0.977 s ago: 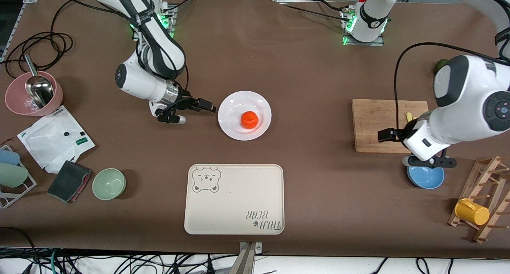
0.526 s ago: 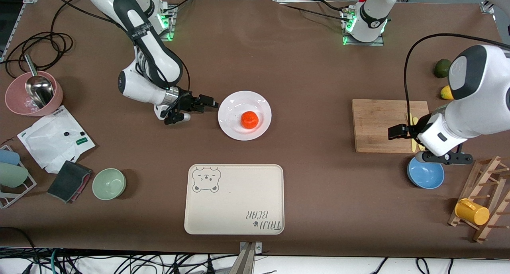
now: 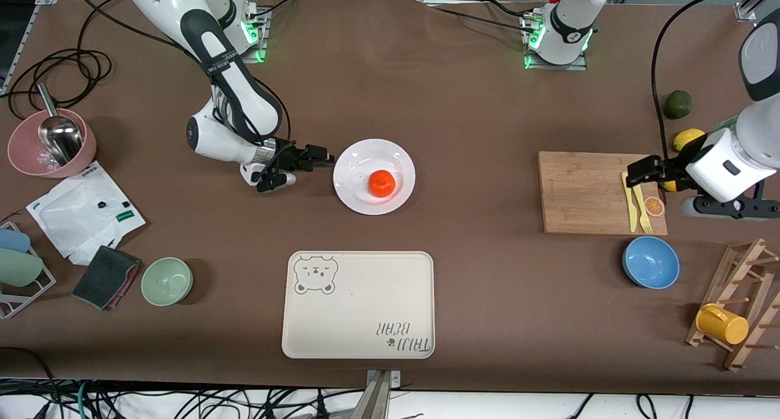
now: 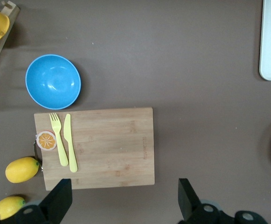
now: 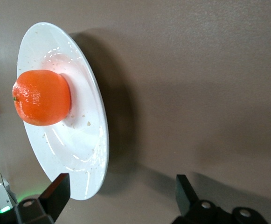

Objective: Place orange and plate with both arms
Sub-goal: 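Raise the left gripper away while the right gripper approaches the plate rim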

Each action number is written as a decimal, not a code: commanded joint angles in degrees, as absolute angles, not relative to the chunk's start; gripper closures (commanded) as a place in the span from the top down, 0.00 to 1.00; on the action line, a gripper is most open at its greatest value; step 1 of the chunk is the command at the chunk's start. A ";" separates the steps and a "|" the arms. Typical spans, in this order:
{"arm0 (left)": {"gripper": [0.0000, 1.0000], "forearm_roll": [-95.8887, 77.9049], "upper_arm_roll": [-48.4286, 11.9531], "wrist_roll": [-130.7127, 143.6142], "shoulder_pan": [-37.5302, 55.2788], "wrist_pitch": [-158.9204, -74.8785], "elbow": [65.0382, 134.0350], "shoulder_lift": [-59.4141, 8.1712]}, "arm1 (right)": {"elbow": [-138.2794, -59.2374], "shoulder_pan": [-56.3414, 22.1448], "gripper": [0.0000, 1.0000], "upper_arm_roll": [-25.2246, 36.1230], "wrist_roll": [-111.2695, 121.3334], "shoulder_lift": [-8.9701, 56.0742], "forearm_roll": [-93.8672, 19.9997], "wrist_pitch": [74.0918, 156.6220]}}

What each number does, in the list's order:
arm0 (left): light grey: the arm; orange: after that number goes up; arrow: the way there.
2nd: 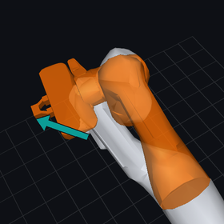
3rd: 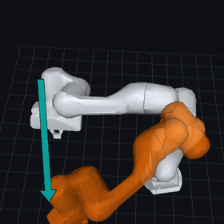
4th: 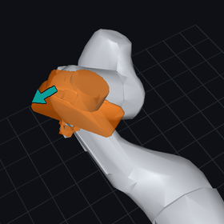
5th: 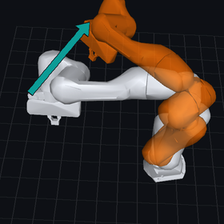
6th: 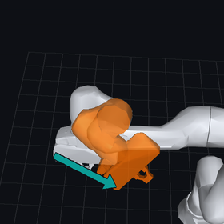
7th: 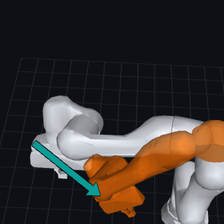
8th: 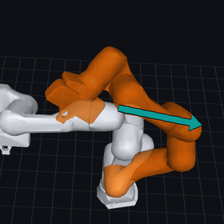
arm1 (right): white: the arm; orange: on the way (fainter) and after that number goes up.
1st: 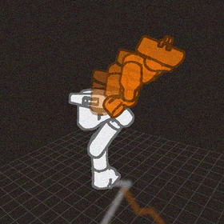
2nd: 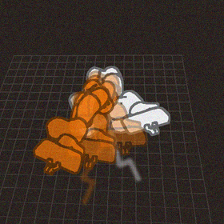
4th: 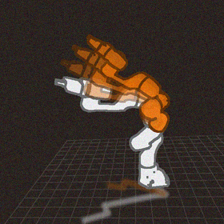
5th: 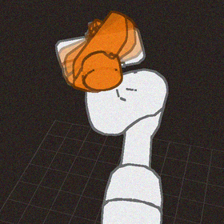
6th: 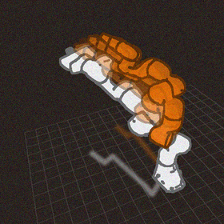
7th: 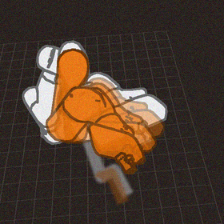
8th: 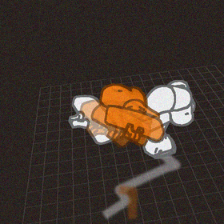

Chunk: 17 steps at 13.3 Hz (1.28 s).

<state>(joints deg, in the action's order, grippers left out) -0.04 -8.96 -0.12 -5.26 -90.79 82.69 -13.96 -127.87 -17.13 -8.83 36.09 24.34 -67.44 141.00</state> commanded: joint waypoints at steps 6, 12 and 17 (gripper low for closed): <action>1.00 -2.45 -3.34 -3.78 -2.27 -96.66 100.16 -0.99 | -122.96 -15.65 1.00 -8.88 40.60 28.04 -74.79 133.95; 1.00 -2.02 -4.84 -3.60 -2.90 -96.51 99.49 -1.49 | -122.08 -13.45 1.00 -8.88 46.41 29.70 -79.01 129.64; 1.00 -2.02 -4.75 -3.78 -3.87 -95.80 98.44 -2.11 | -120.15 -13.62 1.00 -8.88 47.55 31.90 -79.10 128.41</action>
<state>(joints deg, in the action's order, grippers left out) -1.16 -4.57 -2.44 -3.20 -95.68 98.86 -2.09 -122.07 -13.69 -8.69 45.55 30.04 -77.73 129.40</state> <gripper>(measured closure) 0.000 0.000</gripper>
